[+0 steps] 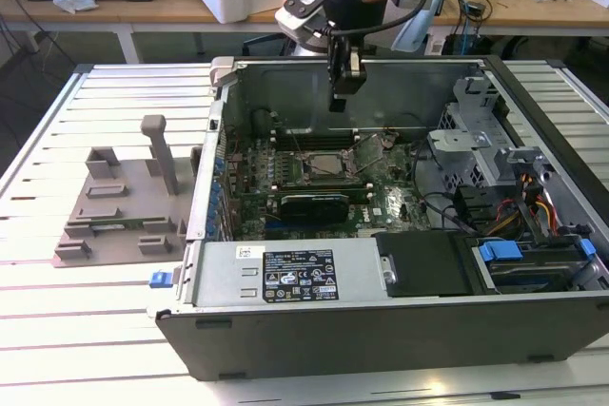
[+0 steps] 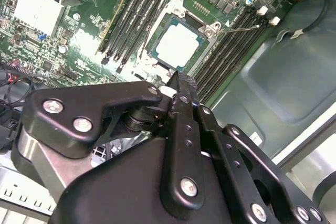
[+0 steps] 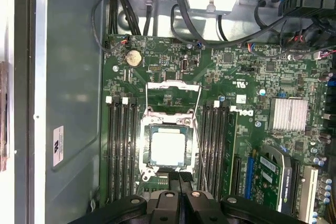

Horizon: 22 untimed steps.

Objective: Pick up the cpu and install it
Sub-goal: 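Place the cpu into insertion slot, then close the cpu cover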

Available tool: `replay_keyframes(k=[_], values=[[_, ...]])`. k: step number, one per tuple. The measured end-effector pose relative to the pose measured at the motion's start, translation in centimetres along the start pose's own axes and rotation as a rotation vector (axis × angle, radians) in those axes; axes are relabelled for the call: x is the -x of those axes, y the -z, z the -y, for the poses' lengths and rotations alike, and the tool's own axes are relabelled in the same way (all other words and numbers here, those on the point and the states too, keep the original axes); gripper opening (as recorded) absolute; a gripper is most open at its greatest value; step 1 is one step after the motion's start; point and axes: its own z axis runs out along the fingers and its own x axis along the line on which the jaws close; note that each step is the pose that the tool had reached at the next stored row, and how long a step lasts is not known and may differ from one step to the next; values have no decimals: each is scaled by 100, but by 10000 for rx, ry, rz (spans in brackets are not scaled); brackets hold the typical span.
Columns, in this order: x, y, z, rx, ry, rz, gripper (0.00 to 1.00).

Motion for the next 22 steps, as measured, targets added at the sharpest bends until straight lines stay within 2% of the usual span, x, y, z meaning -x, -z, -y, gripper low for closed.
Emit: replay_keyframes(k=[9,10,11,15,16,21,22], values=[[0,1,-7,0,3,-3,11],[2,3,-30,0,6,-79,11],[2,1,-44,0,10,-123,11],[5,0,-100,-7,11,-121,11],[6,1,-121,-10,12,-121,11],[14,11,-360,-50,32,-120,11],[15,15,-454,-67,41,-121,11]])
